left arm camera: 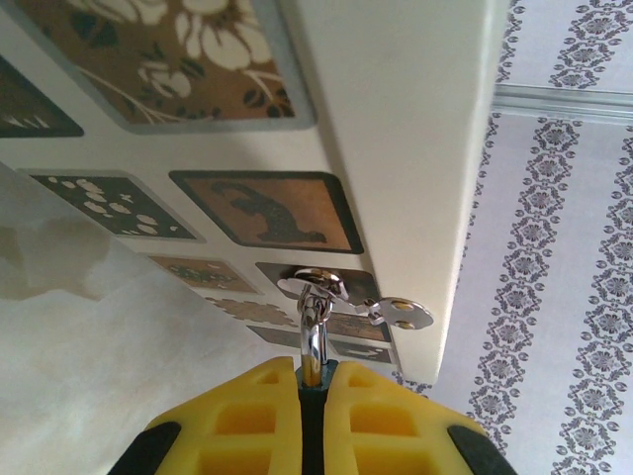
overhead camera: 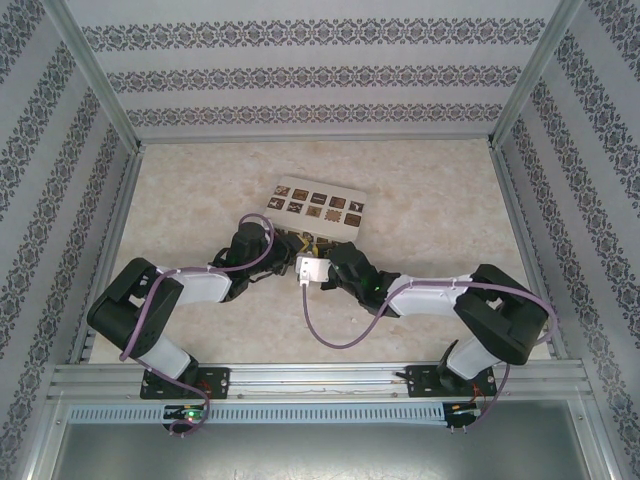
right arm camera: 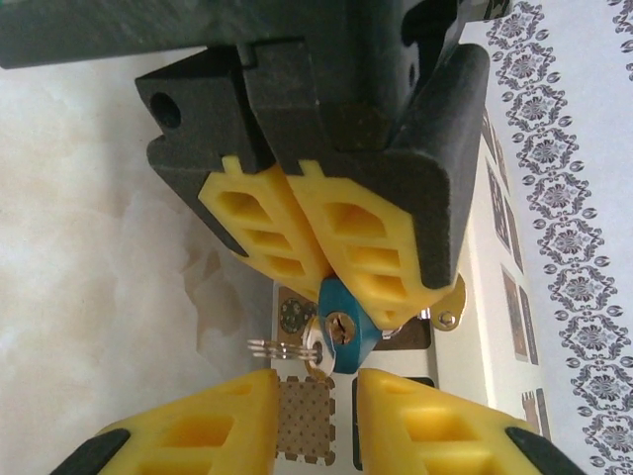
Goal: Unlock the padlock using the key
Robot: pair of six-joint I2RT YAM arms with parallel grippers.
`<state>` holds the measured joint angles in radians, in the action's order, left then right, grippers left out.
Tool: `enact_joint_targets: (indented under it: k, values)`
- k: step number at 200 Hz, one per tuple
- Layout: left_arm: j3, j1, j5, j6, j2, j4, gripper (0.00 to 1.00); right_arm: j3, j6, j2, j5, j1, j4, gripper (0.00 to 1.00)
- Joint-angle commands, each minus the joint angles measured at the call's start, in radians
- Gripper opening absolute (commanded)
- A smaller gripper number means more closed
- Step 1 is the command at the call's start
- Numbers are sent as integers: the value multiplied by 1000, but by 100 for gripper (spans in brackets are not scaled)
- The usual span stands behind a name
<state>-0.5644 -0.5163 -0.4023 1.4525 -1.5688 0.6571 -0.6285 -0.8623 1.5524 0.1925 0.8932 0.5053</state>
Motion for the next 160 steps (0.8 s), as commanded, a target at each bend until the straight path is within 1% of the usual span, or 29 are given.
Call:
enact_joint_targets:
  k: [1, 96, 160]
  values:
    - [-22, -16, -1, 15, 21, 39, 0, -34, 22, 20, -1, 13, 39, 25]
    - [-22, -21, -7, 35, -9, 76, 0, -36, 40, 52, 26, 39, 97, 17]
    - [-29, -22, -13, 36, -14, 73, 0, -28, 52, 73, 57, 44, 130, 9]
